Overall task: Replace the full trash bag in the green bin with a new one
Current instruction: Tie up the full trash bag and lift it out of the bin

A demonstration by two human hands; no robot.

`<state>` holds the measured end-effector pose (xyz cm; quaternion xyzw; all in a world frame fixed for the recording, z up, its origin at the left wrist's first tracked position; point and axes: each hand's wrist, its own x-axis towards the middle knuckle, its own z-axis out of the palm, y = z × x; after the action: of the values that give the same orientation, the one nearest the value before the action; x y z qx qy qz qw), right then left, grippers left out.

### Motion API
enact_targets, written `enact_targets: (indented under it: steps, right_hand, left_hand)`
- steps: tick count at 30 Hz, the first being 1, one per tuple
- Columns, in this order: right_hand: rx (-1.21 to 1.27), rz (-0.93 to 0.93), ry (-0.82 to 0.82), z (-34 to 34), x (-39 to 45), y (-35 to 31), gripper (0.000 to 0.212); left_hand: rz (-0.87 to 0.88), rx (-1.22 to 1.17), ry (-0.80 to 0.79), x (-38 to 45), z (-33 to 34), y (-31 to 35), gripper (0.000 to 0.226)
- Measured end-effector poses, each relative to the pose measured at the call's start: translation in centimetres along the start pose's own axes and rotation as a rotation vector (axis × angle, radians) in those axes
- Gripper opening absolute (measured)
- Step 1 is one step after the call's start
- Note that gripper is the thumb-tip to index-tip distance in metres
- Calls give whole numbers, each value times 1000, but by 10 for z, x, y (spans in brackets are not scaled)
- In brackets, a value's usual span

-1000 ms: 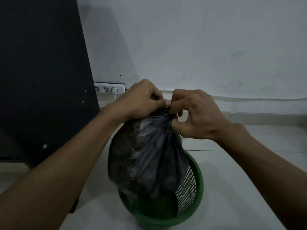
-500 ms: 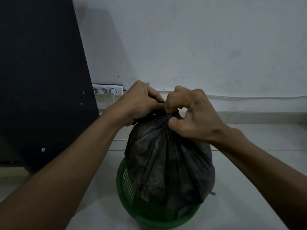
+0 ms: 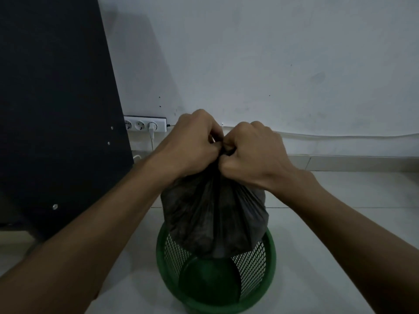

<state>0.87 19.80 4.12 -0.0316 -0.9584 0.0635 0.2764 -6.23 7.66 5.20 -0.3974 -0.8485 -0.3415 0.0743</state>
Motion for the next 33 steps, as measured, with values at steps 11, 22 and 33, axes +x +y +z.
enact_targets:
  steps: [11, 22, 33]
  right_hand:
    - [699, 634, -376, -18, 9, 21, 8]
    - [1478, 928, -719, -28, 3, 49, 7]
    - [1352, 903, -537, -26, 8, 42, 17]
  left_hand:
    - [71, -193, 217, -16, 13, 20, 13]
    - [-8, -229, 268, -17, 31, 5, 20]
    - [-220, -697, 296, -21, 29, 22, 9]
